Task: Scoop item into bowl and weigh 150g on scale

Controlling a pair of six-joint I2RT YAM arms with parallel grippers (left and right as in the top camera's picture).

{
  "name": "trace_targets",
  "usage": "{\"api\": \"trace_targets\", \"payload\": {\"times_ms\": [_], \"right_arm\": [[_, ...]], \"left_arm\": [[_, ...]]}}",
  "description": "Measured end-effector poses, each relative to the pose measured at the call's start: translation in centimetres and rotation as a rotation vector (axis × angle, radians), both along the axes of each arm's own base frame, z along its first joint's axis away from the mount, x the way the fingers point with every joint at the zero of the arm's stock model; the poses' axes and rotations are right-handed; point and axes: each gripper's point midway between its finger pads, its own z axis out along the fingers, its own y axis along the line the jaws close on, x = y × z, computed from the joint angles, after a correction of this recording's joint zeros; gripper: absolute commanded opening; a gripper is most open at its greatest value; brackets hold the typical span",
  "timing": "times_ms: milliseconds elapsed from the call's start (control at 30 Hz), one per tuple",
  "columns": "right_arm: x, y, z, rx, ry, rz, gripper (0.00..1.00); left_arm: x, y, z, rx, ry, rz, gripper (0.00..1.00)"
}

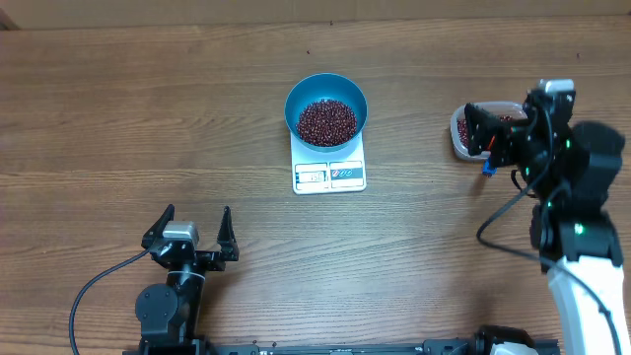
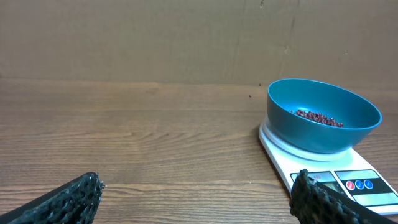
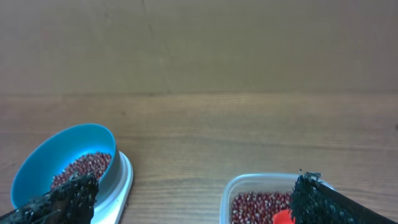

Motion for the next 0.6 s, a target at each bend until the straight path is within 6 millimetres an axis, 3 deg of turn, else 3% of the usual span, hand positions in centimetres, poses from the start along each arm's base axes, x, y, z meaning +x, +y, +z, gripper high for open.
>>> {"api": "trace_targets", "payload": {"times_ms": [233,467,600], "right_arm": [[-2.7,0.4,0.6,-0.022,-0.154,0.0,1.0],[-5.0,0.8,-2.5,-0.005,-0.232,-0.003,1.0],[-6.4,1.0,-2.7,0.01,-0.347,-0.006,1.0]], "left_arm": [[0.0,0.0,0.0,0.0,0.0,0.0,1.0],[0.0,0.0,0.0,0.0,0.0,0.0,1.0],[0.0,0.0,0.0,0.0,0.0,0.0,1.0]]}}
